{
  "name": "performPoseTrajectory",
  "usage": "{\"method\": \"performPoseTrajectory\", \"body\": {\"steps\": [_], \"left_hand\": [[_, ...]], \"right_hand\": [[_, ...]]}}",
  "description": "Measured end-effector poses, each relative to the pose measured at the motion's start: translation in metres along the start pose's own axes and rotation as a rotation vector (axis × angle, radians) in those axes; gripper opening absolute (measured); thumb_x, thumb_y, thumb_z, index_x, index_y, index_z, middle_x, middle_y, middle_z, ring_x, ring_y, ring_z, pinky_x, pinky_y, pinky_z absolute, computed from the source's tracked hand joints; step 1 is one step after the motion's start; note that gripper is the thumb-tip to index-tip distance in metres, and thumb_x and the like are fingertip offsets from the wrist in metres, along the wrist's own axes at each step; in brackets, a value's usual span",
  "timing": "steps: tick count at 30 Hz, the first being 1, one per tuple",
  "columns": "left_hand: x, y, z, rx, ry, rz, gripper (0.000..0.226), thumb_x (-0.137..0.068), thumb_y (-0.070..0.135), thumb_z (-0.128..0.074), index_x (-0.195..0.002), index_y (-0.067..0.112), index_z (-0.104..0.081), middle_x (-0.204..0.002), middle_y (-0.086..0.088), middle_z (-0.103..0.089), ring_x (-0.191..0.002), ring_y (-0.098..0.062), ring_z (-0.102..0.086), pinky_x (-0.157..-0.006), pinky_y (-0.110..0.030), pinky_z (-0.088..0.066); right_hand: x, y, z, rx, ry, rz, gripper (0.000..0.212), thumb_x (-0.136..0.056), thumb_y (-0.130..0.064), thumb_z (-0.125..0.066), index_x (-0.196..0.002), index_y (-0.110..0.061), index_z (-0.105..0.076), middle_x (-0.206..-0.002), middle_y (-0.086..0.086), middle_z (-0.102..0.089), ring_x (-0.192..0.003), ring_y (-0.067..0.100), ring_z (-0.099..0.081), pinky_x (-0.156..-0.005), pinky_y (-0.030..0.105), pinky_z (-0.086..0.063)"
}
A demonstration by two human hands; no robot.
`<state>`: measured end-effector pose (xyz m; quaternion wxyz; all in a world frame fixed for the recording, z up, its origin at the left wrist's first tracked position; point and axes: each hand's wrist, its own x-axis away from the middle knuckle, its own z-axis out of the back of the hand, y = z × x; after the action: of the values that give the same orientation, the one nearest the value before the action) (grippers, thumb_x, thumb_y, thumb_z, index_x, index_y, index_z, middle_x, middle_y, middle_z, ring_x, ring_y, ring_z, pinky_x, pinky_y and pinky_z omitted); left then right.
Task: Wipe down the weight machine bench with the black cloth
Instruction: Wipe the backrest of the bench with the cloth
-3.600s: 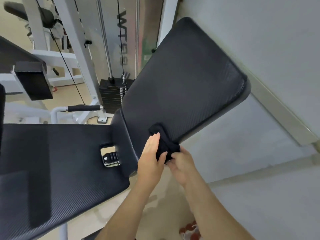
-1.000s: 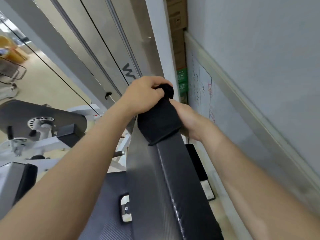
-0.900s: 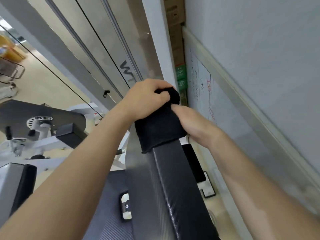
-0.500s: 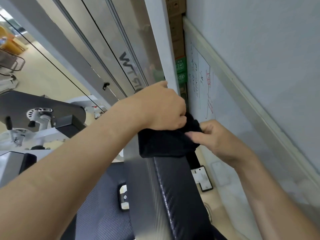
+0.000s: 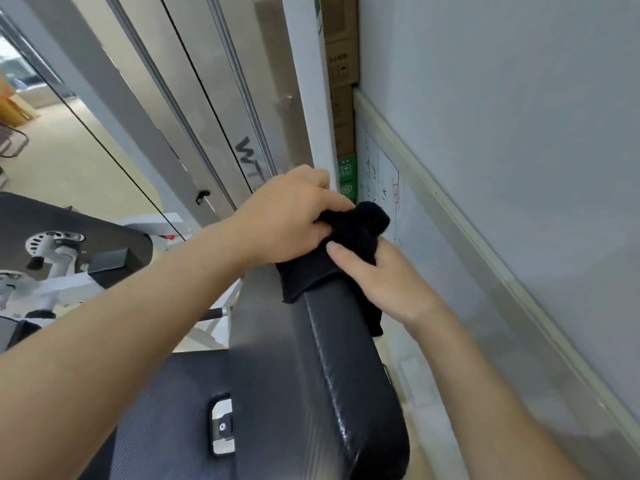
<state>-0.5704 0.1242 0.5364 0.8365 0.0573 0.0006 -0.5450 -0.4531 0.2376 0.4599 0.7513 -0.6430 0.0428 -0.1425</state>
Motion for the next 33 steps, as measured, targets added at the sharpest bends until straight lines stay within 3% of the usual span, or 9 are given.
{"method": "performPoseTrajectory", "body": {"steps": [3,6,9,12,17,24,26,29,33], "left_hand": [[-0.012,-0.023,-0.005,0.134,0.029,0.3,0.018,-0.081,0.033,-0.059,-0.099,0.035,-0.064,-0.082,0.001,-0.042,-0.099,-0.026,-0.048,-0.081,-0.039,-0.044],[-0.014,-0.028,-0.006,0.255,0.102,0.573,0.059,-0.073,0.048,-0.065,-0.128,0.036,-0.049,-0.12,-0.007,-0.046,-0.127,-0.029,-0.035,-0.102,-0.044,-0.036],[0.002,-0.017,-0.008,0.137,0.285,0.378,0.062,-0.08,0.039,-0.065,-0.138,0.033,-0.044,-0.144,-0.003,-0.04,-0.134,-0.026,-0.033,-0.108,-0.044,-0.028],[0.017,-0.014,-0.018,0.385,0.205,0.227,0.034,-0.092,0.018,-0.051,-0.124,0.018,-0.063,-0.129,-0.001,-0.06,-0.12,-0.017,-0.051,-0.099,-0.023,-0.035],[0.02,-0.026,-0.027,0.491,0.254,0.437,0.029,-0.095,0.023,-0.042,-0.113,0.021,-0.065,-0.116,0.001,-0.066,-0.109,-0.018,-0.057,-0.092,-0.034,-0.043],[0.029,-0.053,-0.053,0.719,0.327,0.566,0.035,-0.096,0.042,-0.047,-0.11,0.018,-0.068,-0.115,-0.007,-0.07,-0.11,-0.026,-0.06,-0.08,-0.031,-0.042],[0.034,-0.057,-0.062,0.708,0.333,0.541,0.036,-0.097,0.04,-0.044,-0.09,0.012,-0.066,-0.101,-0.015,-0.07,-0.099,-0.034,-0.062,-0.069,-0.03,-0.035],[0.044,-0.07,-0.079,0.721,0.315,0.516,0.038,-0.097,0.04,-0.042,-0.092,0.01,-0.064,-0.099,-0.019,-0.07,-0.096,-0.038,-0.061,-0.068,-0.031,-0.034],[0.074,-0.099,-0.111,0.8,0.265,0.552,0.04,-0.096,0.039,-0.044,-0.093,0.006,-0.066,-0.096,-0.019,-0.071,-0.093,-0.038,-0.062,-0.068,-0.033,-0.037]], "right_hand": [[-0.029,-0.017,-0.013,0.067,-0.017,-0.043,0.053,-0.085,-0.057,-0.053,-0.132,-0.033,-0.047,-0.122,-0.013,-0.061,-0.109,0.007,-0.057,-0.093,0.03,-0.046],[-0.047,-0.027,-0.003,-0.108,-0.013,-0.113,0.07,-0.07,-0.057,-0.065,-0.131,-0.029,-0.046,-0.12,-0.008,-0.064,-0.108,0.013,-0.063,-0.094,0.044,-0.052],[-0.048,-0.036,0.006,-0.006,0.047,-0.056,0.075,-0.071,-0.053,-0.066,-0.135,-0.024,-0.04,-0.122,-0.006,-0.059,-0.109,0.016,-0.062,-0.089,0.045,-0.055],[-0.056,-0.052,0.002,0.213,-0.089,0.014,0.043,-0.082,-0.046,-0.06,-0.116,-0.02,-0.06,-0.108,0.0,-0.067,-0.097,0.017,-0.064,-0.083,0.038,-0.054],[-0.083,-0.091,-0.01,0.437,-0.248,-0.105,0.047,-0.08,-0.04,-0.059,-0.1,0.001,-0.067,-0.082,0.012,-0.06,-0.074,0.023,-0.057,-0.065,0.037,-0.041],[-0.1,-0.137,-0.059,1.108,-0.489,-0.177,0.025,-0.103,-0.03,-0.035,-0.089,-0.019,-0.053,-0.085,-0.001,-0.049,-0.06,0.005,-0.038,-0.049,0.012,-0.036],[-0.104,-0.142,-0.077,1.281,-0.512,-0.244,0.029,-0.104,-0.028,-0.031,-0.114,-0.016,-0.055,-0.104,0.003,-0.054,-0.073,0.011,-0.048,-0.057,0.006,-0.04],[-0.113,-0.134,-0.106,1.507,-0.577,-0.339,0.039,-0.102,-0.028,-0.034,-0.128,-0.009,-0.056,-0.131,0.01,-0.054,-0.105,0.022,-0.051,-0.092,0.028,-0.037],[-0.133,-0.104,-0.159,1.616,-0.722,-0.432,0.033,-0.1,-0.017,-0.035,-0.122,-0.006,-0.056,-0.117,0.008,-0.053,-0.104,0.024,-0.051,-0.092,0.032,-0.039]]}}
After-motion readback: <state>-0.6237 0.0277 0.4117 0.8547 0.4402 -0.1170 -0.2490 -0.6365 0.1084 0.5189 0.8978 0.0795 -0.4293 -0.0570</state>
